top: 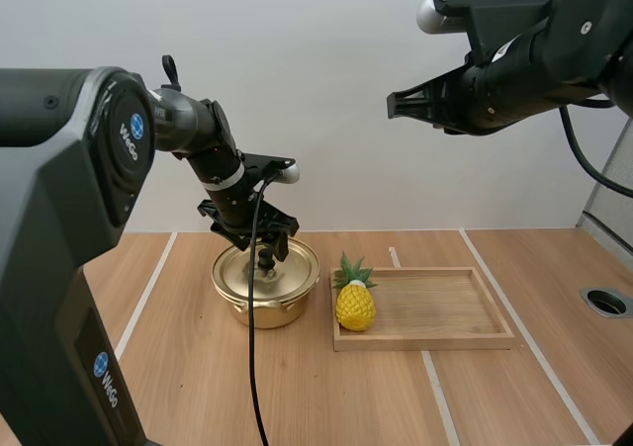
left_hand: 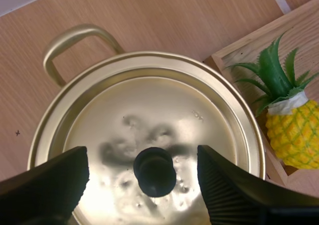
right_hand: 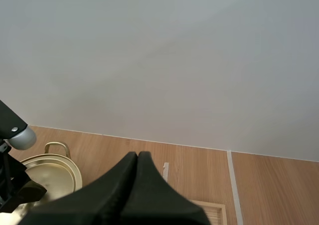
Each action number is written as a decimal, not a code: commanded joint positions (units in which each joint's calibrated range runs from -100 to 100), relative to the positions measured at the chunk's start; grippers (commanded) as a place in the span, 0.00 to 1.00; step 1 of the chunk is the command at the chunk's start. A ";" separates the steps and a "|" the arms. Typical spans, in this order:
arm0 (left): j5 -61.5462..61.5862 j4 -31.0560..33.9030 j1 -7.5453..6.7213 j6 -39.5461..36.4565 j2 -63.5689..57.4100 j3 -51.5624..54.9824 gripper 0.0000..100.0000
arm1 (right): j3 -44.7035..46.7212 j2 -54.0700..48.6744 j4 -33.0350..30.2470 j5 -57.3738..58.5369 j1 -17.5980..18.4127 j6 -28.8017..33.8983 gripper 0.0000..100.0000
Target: Open the pot, put the pineapple inside, and close it
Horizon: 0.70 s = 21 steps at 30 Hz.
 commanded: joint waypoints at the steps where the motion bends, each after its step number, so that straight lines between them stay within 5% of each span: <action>1: 1.09 -0.59 -0.22 0.23 0.10 0.12 1.00 | -0.66 -0.22 -0.33 0.38 -0.15 -0.44 0.00; 19: 4.02 -1.22 -0.22 -0.37 0.10 0.12 1.00 | -0.66 -0.22 -0.33 0.38 -0.15 -0.44 0.00; 21: 4.20 -1.22 -0.22 -1.45 0.10 0.12 0.75 | -0.66 -0.22 -0.22 0.36 -0.15 -0.44 0.00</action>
